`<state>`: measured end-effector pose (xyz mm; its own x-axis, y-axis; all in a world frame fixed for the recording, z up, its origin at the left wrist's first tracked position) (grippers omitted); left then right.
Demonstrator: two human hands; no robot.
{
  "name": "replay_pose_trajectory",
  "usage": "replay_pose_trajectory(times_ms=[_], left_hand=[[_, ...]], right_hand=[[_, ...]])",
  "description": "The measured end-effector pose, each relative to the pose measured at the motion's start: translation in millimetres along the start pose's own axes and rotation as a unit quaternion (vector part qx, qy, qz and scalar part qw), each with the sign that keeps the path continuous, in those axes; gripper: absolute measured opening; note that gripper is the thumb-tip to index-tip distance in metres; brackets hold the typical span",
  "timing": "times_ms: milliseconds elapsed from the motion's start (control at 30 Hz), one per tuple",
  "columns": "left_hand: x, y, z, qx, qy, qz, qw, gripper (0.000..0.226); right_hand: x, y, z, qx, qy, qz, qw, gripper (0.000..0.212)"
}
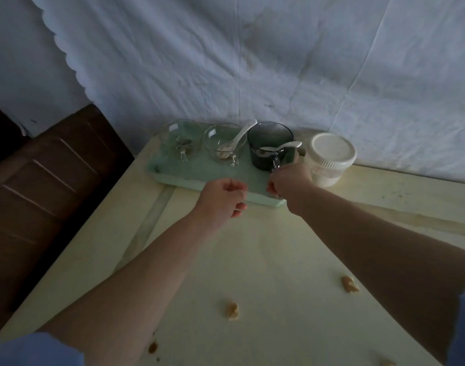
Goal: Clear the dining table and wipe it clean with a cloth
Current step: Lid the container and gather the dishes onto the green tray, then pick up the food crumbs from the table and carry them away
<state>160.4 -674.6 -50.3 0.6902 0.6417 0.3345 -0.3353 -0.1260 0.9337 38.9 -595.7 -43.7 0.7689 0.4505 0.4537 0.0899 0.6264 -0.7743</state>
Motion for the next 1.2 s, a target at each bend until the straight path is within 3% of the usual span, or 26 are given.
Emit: replay_pose_trajectory(times_ms=[33, 100, 233, 333, 467, 567, 667, 767, 800, 867, 933, 1033, 1200], left_hand=[[10, -1, -1, -0.026, -0.007, 0.001, 1.0, 0.013], [29, -8, -3, -0.088, -0.026, 0.005, 0.996, 0.011], [74, -40, -10, -0.286, -0.073, 0.015, 0.955, 0.003], [101, -69, -14, -0.396, -0.057, 0.024, 0.916, 0.009], [119, -91, -19, -0.454, -0.002, -0.008, 0.891, 0.013], [121, -96, -24, -0.474, 0.015, -0.03, 0.88, 0.029], [124, -91, -38, -0.43, 0.015, -0.008, 0.903, 0.025], [131, -80, -73, -0.171, -0.019, 0.053, 0.984, 0.022], [134, -75, -87, -0.062, -0.035, 0.086, 0.994, 0.024], [137, -68, -112, 0.092, -0.057, 0.141, 0.984, 0.031], [138, -64, -128, 0.16, -0.077, 0.168, 0.97, 0.034], [139, -65, -138, 0.181, -0.111, 0.177, 0.961, 0.024], [144, -77, -122, -0.03, -0.134, 0.104, 0.985, 0.01]], right_hand=[[5, 6, 1, -0.144, -0.036, -0.036, 0.988, 0.016], [34, 10, 4, -0.192, -0.053, -0.003, 0.98, 0.011], [89, 33, 10, -0.078, -0.122, 0.028, 0.989, 0.011], [119, 60, 22, 0.001, -0.129, 0.051, 0.99, 0.011], [142, 104, 48, 0.053, -0.097, 0.042, 0.993, 0.014], [144, 137, 75, 0.079, -0.052, 0.019, 0.995, 0.016], [137, 164, 103, 0.122, 0.024, 0.008, 0.992, 0.018], [128, 188, 125, 0.164, 0.09, 0.003, 0.982, 0.021], [125, 192, 129, 0.176, 0.099, 0.006, 0.979, 0.023], [116, 196, 130, 0.194, 0.098, 0.024, 0.976, 0.026], [107, 191, 124, 0.217, 0.084, 0.055, 0.971, 0.028], [95, 179, 105, 0.266, 0.062, 0.108, 0.956, 0.031], [86, 178, 80, 0.335, 0.06, 0.131, 0.931, 0.019]])
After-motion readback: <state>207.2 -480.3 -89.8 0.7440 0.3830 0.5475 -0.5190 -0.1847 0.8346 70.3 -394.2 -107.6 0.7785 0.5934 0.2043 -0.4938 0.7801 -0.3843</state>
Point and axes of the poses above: each hand's wrist, its own x-axis away from the middle knuckle, its own z-axis out of the back of the hand, y = z × x, the point moved 4 cm from there along -x, towards the middle knuckle, and after that the axes turned 2 degrees about x, right-handed, at the moved point
